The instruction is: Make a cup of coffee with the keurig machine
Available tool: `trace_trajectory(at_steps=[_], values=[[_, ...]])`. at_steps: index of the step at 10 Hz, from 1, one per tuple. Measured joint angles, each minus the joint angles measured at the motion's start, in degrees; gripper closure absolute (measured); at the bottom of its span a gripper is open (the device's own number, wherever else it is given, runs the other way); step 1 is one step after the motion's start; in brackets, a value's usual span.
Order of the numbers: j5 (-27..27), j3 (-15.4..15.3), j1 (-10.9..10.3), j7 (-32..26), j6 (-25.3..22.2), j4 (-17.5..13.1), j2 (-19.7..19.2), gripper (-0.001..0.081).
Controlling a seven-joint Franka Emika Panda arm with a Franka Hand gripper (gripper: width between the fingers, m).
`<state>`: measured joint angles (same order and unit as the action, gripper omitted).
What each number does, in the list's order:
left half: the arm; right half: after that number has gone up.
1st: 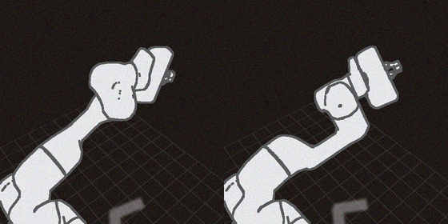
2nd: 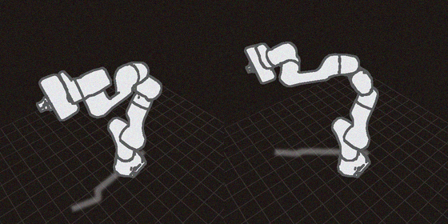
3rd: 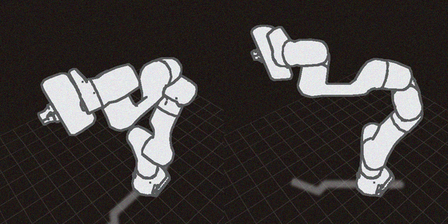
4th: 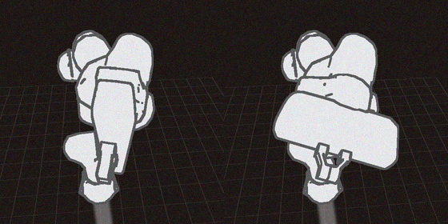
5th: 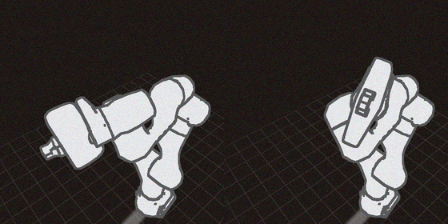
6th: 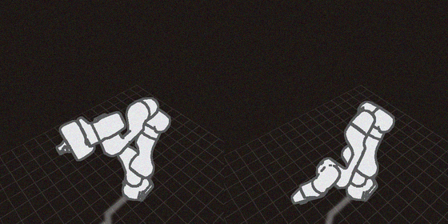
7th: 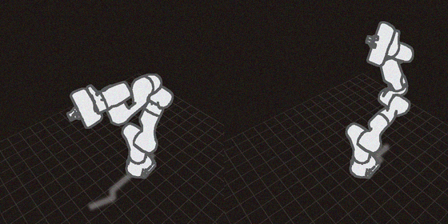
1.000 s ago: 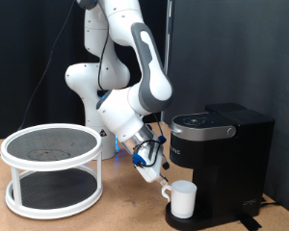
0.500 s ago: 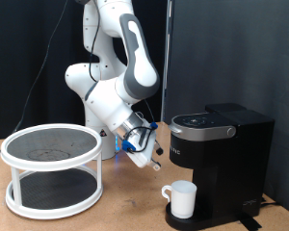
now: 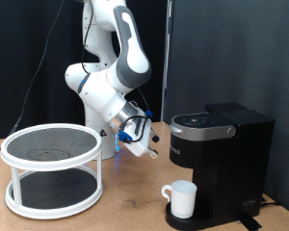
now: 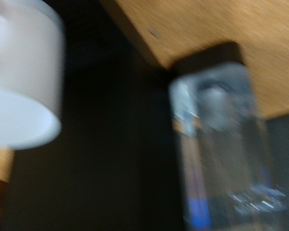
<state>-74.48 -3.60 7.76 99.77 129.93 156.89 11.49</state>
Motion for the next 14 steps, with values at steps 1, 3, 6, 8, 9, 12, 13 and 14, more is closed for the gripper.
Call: trace_trajectory(at_steps=[1,3,6,8,9,12,13,14], values=[[1.0,0.62,0.03,0.12,-4.18,0.2,1.93,0.0072],[1.1,1.46,0.04,0.24,-8.89,0.64,6.09,0.0072],[0.87,1.98,0.04,3.81,-12.79,0.81,12.47,0.0072],[0.11,2.37,0.04,4.65,-14.26,0.86,16.47,0.0072],[-0.35,2.53,0.04,5.01,-14.74,0.88,18.5,0.0072],[-1.66,3.46,0.04,11.05,-16.13,1.47,24.71,0.0072],[-1.39,3.44,0.04,10.6,-16.12,1.5,24.54,0.0072],[-2.31,3.26,0.0,9.67,-15.68,1.12,24.59,0.0072]])
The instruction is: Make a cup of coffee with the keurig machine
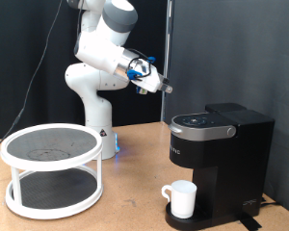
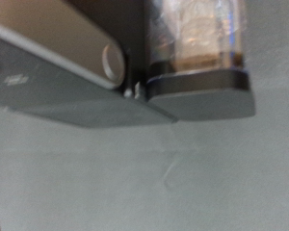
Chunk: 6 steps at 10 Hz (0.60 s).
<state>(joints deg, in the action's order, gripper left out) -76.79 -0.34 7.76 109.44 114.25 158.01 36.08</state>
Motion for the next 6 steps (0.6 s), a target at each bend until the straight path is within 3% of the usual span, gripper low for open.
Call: trace_trajectory(at_steps=[2,6], values=[[1.81,-1.76,0.0,-0.27,1.81,-2.88,0.74,0.0072],[24.23,-11.01,1.28,3.07,9.44,-10.38,1.77,0.0072]])
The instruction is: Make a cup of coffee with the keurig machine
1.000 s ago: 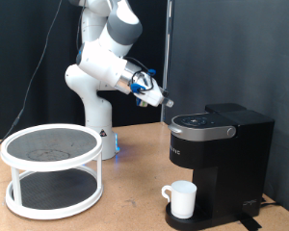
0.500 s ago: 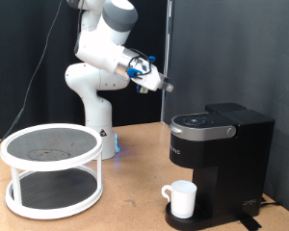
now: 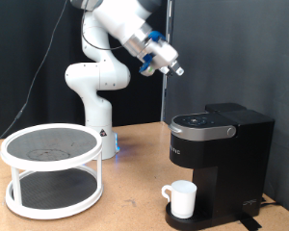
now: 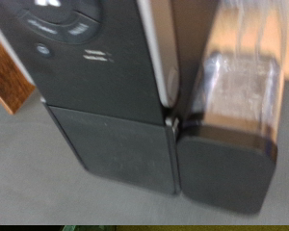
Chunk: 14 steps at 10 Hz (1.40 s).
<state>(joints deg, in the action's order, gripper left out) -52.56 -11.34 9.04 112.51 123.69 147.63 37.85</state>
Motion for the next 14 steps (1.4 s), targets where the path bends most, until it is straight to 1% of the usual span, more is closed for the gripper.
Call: trace_trajectory(at_steps=[1,2,3,4,5,6,7,8,9,10,12,13,14], values=[[3.21,-1.83,0.14,0.72,0.43,-1.8,-0.49,0.0072],[5.23,-2.66,0.7,1.22,0.43,-3.4,-2.39,0.0072],[4.55,-2.62,0.7,1.19,0.46,-3.25,-2.36,0.0072],[7.72,-3.06,0.99,1.43,0.45,-3.27,-2.29,0.0072],[14.61,-4.25,1.71,1.77,-1.03,-3.94,-2.19,0.0072],[21.24,-5.79,2.68,2.38,-3.02,-5.32,-2.17,0.0072],[26.01,-7.09,3.29,2.58,-5.44,-7.06,-2.35,0.0072],[29.14,-7.93,3.59,2.89,-8.0,-9.29,-2.99,0.0072],[29.9,-8.2,3.71,3.78,-11.15,-12.03,-4.43,0.0072],[29.79,-8.06,3.77,4.62,-14.59,-15.22,-6.69,0.0072],[28.68,-7.38,3.83,6.19,-20.27,-21.18,-12.18,0.0072],[28.59,-7.25,3.96,6.92,-21.9,-23.66,-14.94,0.0072],[28.67,-7.29,4.0,7.81,-22.35,-25.54,-17.32,0.0072]])
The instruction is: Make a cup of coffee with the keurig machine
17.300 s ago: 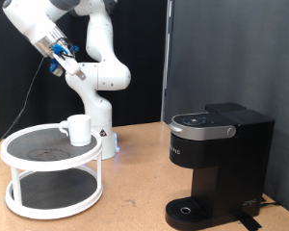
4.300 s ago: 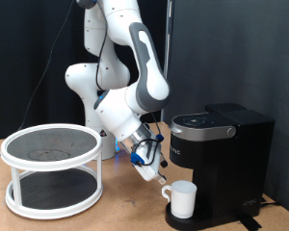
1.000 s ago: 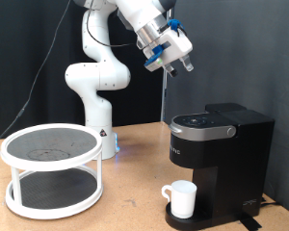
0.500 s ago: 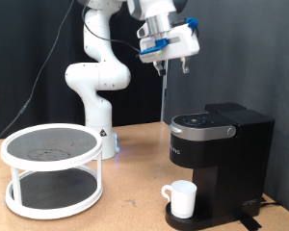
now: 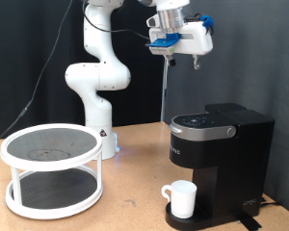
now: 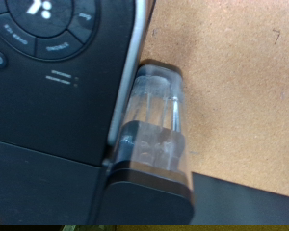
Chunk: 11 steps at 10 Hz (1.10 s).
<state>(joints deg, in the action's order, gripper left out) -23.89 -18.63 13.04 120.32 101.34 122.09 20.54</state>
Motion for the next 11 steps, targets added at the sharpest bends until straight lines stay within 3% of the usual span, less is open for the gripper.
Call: trace_trajectory(at_steps=[5,11], values=[[4.4,-1.12,0.01,4.04,1.71,-5.92,-6.86,0.0072],[6.63,-1.28,0.01,4.18,-0.97,-7.33,-11.83,0.0099]])
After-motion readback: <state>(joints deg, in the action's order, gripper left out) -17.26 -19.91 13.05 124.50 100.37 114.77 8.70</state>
